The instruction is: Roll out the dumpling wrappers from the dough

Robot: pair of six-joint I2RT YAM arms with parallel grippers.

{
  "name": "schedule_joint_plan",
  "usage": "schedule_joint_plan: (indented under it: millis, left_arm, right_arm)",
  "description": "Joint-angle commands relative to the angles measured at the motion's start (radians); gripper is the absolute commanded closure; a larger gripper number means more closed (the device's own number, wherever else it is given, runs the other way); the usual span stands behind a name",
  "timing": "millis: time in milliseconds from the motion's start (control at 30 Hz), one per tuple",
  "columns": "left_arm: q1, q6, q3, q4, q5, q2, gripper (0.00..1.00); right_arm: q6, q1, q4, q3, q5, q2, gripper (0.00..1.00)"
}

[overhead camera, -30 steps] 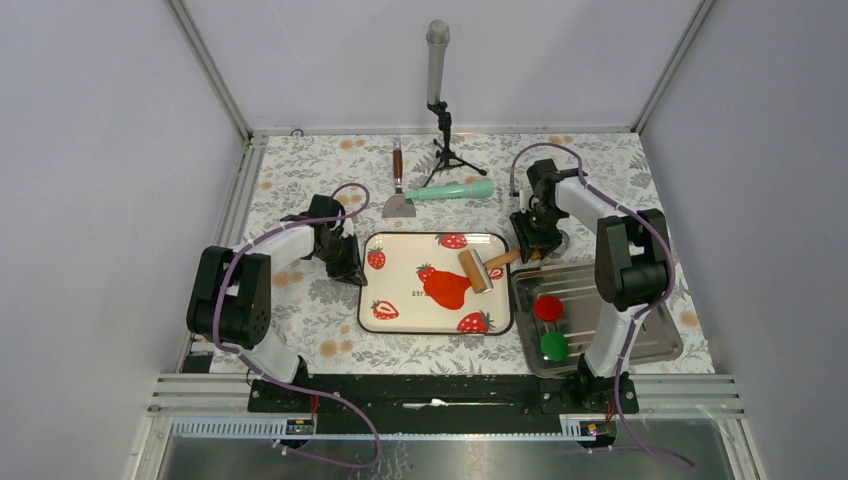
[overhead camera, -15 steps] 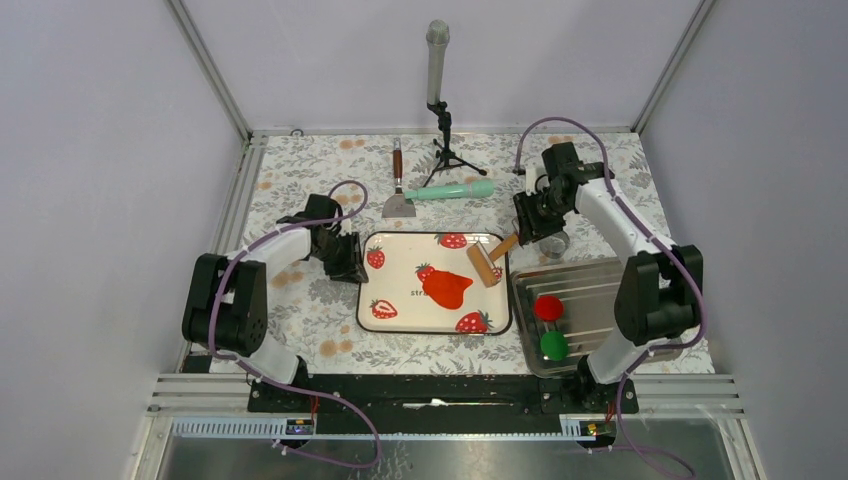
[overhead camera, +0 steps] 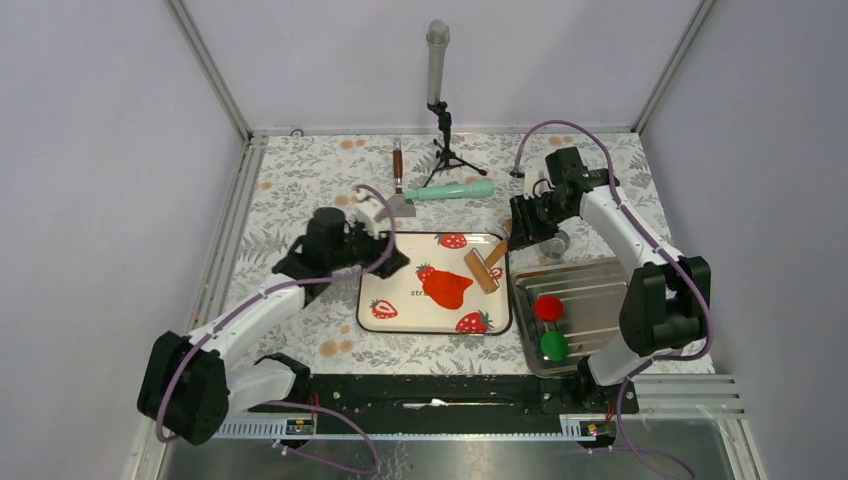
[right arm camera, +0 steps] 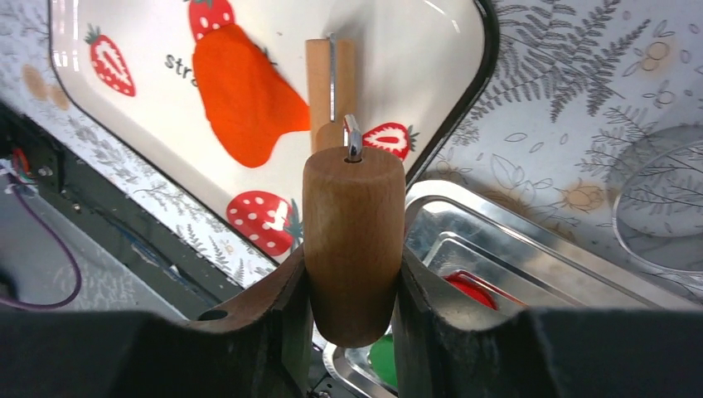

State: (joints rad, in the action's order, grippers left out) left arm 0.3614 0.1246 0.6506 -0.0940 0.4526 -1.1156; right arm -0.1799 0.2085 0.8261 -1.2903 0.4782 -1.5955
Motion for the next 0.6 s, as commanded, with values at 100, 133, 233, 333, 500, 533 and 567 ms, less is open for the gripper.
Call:
schedule_joint_plan:
  millis: [100,133,233,333,500,533,567]
  left_arm:
    - [0.284,-0.228,0.066,0.495,0.069,-0.186,0.40]
    - [0.303,-0.226,0.083,0.527,0.067,-0.225,0.40]
    - [0.365,-0.241,0.134,0.610,0.056,-0.325,0.37]
    - [0.397,-0.190,0.221,0.629,0.053,-0.441,0.36]
    - [0.433,-0.169,0.353,0.668,0.039,-0.615,0.36]
    - [0.438,-0.169,0.370,0.662,0.037,-0.651,0.36]
    - [0.440,-0.169,0.386,0.654,0.038,-0.670,0.37]
  right_arm:
    - [0.066,0.001,-0.005,0.027,0.139,0.078,1.00]
    - [0.068,0.001,-0.009,0.035,0.139,0.080,1.00]
    - [0.076,0.000,-0.036,0.073,0.147,0.084,1.00]
    - [0.097,-0.002,-0.048,0.082,0.164,0.082,1.00]
    - [0.110,-0.007,-0.050,0.087,0.171,0.087,1.00]
    - [0.115,-0.009,-0.050,0.090,0.176,0.088,1.00]
    - [0.119,-0.008,-0.051,0.092,0.179,0.087,1.00]
